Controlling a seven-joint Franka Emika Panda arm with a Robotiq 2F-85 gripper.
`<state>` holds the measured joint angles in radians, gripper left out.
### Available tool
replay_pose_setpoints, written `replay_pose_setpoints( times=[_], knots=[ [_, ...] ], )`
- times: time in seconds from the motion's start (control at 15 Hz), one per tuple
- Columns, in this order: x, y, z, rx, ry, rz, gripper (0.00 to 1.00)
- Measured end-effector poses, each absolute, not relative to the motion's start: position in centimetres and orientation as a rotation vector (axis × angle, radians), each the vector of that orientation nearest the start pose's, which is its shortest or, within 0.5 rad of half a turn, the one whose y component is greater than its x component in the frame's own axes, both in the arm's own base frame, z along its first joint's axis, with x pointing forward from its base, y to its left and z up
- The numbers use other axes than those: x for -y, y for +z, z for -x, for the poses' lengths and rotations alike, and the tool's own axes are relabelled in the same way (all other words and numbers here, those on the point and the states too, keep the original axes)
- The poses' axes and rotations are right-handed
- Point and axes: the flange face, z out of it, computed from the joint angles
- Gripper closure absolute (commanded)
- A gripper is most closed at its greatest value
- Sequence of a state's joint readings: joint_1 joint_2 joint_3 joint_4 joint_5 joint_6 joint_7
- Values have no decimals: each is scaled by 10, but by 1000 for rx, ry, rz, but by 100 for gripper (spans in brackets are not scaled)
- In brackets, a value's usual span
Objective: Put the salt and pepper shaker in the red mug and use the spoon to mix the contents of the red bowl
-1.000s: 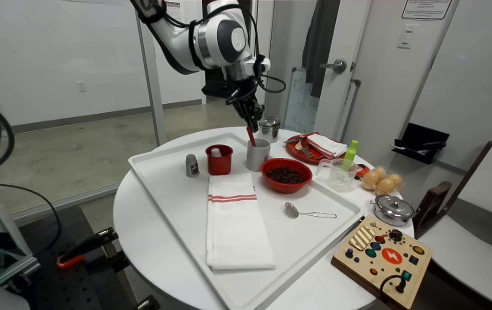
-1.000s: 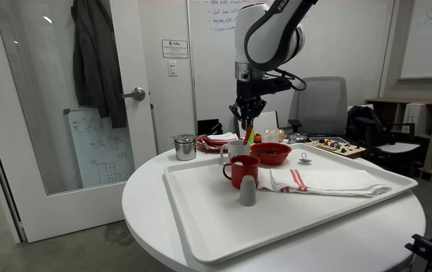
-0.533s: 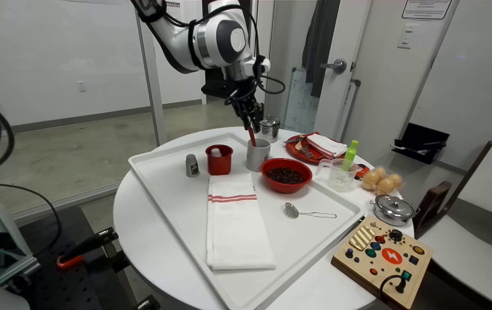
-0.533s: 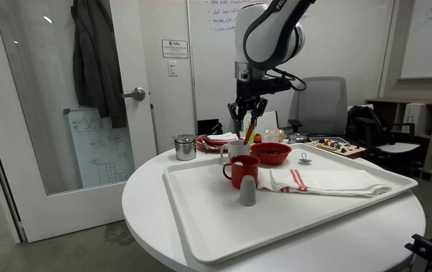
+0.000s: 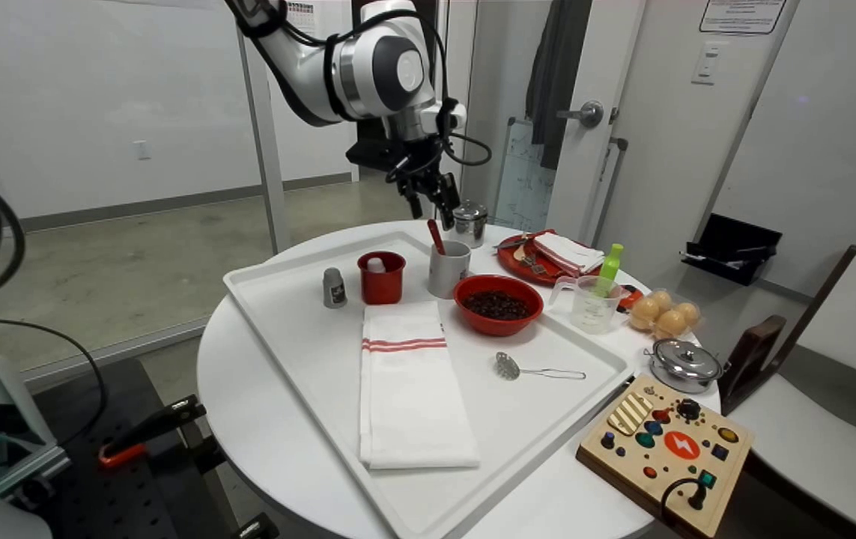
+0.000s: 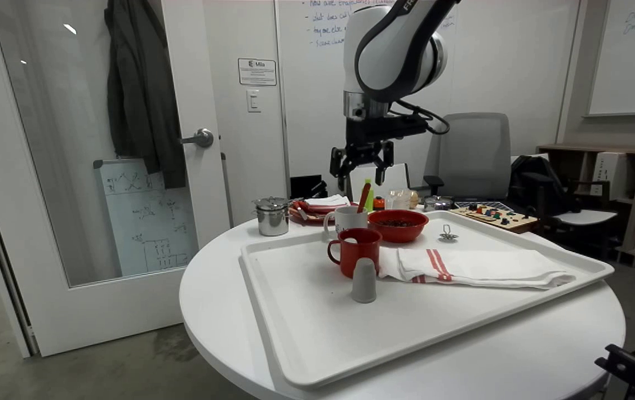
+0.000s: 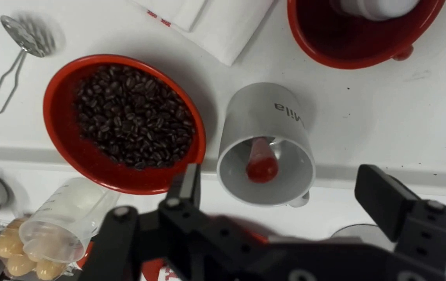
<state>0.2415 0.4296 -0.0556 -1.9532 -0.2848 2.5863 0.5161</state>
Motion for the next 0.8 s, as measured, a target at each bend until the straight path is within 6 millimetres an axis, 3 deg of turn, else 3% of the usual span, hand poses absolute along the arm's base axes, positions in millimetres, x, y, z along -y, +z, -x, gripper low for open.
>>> replay_pose_setpoints(
  times=[0.13, 0.2, 0.33, 0.8],
  knots=[
    [-124, 274, -624, -165, -393, 3224, 0],
    [-123, 272, -622, -174, -382, 3223, 25],
    [-120, 269, -621, -185, -370, 3224, 32],
    [-115, 269, -619, -196, -372, 3225, 85]
  ],
)
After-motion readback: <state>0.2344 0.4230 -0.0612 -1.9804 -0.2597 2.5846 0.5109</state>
